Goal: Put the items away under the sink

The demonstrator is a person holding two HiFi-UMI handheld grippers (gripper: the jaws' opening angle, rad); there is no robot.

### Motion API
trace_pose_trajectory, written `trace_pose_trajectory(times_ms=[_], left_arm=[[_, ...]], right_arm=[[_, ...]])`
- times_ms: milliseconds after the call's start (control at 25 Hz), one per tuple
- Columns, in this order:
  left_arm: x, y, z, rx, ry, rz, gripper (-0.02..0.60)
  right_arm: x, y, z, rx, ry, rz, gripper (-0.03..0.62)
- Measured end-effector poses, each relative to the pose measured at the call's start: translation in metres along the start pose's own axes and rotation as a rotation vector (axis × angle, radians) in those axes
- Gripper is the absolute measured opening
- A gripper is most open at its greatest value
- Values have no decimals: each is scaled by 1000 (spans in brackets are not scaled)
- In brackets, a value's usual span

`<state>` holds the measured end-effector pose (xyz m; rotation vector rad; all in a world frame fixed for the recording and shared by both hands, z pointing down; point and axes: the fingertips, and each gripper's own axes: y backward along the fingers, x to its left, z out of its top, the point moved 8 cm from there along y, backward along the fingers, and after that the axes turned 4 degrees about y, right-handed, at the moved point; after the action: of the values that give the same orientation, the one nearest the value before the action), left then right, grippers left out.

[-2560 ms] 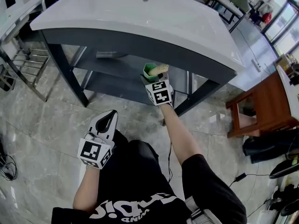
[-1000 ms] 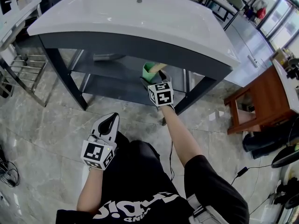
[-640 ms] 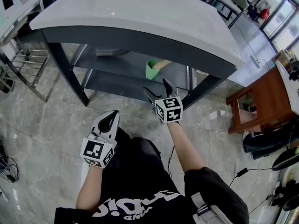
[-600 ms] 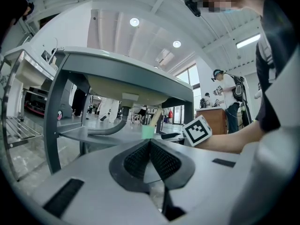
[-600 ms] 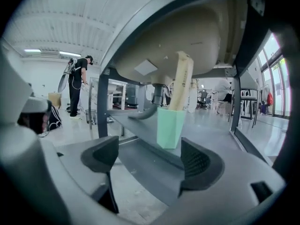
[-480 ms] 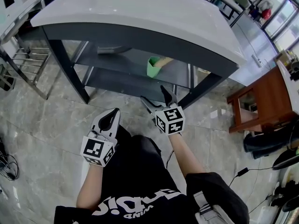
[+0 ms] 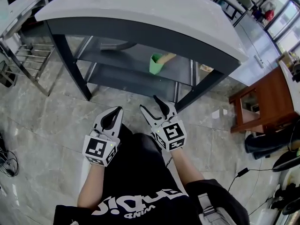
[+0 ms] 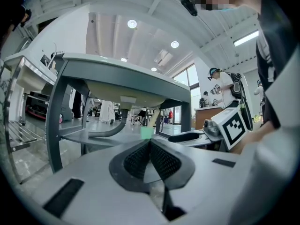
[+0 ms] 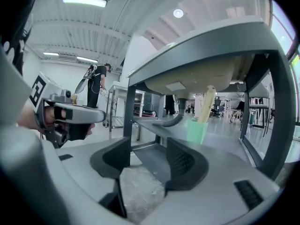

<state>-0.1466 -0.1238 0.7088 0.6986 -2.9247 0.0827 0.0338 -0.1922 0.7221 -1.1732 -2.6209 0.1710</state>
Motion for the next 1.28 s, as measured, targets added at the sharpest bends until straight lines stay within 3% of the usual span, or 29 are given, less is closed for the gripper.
trace_pose_trajectory(times_ms=[200,400,560,760,1120,1280], left_arm=[[5,4,2,18,7,4,17],[10,4,9,47,22,4,17],[12,4,40,47,43,20,17],[9,27,123,58,63,46,17],[-8,76,322,99,85,79,17],[-20,91,402,115,58,81,17]], right_arm=[[13,3,13,-77,-21,29,45],[27,0,26,-122,-14,112,18],[26,-2,63,-103,-4,146,18],[31,9,152,-74,-8,197,18],[24,53,350,-37,-53,263,18],[21,75,421,-25,-99,267,18]])
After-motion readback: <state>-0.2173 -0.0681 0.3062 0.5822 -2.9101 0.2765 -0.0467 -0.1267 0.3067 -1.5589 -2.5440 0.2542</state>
